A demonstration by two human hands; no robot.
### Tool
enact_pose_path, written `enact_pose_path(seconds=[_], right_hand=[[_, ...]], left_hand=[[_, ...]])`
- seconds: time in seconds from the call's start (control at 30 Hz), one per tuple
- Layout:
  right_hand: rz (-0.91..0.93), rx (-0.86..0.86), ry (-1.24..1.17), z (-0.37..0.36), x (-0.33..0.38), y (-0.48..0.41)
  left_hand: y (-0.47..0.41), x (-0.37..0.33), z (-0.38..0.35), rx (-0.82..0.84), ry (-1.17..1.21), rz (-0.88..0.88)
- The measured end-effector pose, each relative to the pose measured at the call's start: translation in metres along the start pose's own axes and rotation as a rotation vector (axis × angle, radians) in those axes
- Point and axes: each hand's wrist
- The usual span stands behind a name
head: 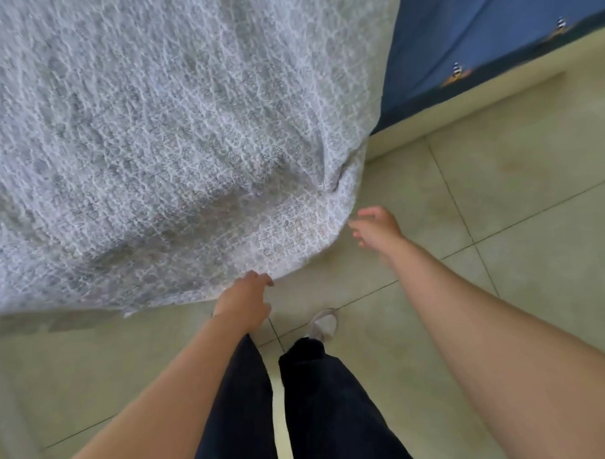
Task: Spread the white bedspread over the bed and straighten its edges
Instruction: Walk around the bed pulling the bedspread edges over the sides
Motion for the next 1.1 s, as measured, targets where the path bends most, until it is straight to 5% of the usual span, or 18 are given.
enact_pose_path(seconds=[0.37, 0.53, 0.77, 0.87, 1.1], right_hand=[[0.319, -0.217, -0.19, 0.078, 0.141, -0.033], [0.272, -0.197, -0.229, 0.101, 0.231, -0.05], [0.146, -0.084, -0.215, 0.103, 0.316, -0.07], [0.118, -0.088, -0.188, 0.111, 0.339, -0.072], [0.389, -0.283, -0.031, 0.056, 0.43, -0.039]], left_hand=[[-0.076, -0.115, 0.137, -0.746, 0.206, -0.295], [-0.123, -0.142, 0.207, -0.893, 0.232, -0.159], [-0.168, -0.165, 0.244, -0.625, 0.121, -0.102], [-0.17, -0.145, 0.263, -0.669, 0.4, -0.14], [-0.159, -0.058, 0.328, -0.593, 1.084, -0.067]])
Point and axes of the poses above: each hand's wrist, its own y-axis away from the middle knuckle, its own z-axis out of the back of the hand, x = y × z, and after that the axes turned 13 degrees about -z, right-handed
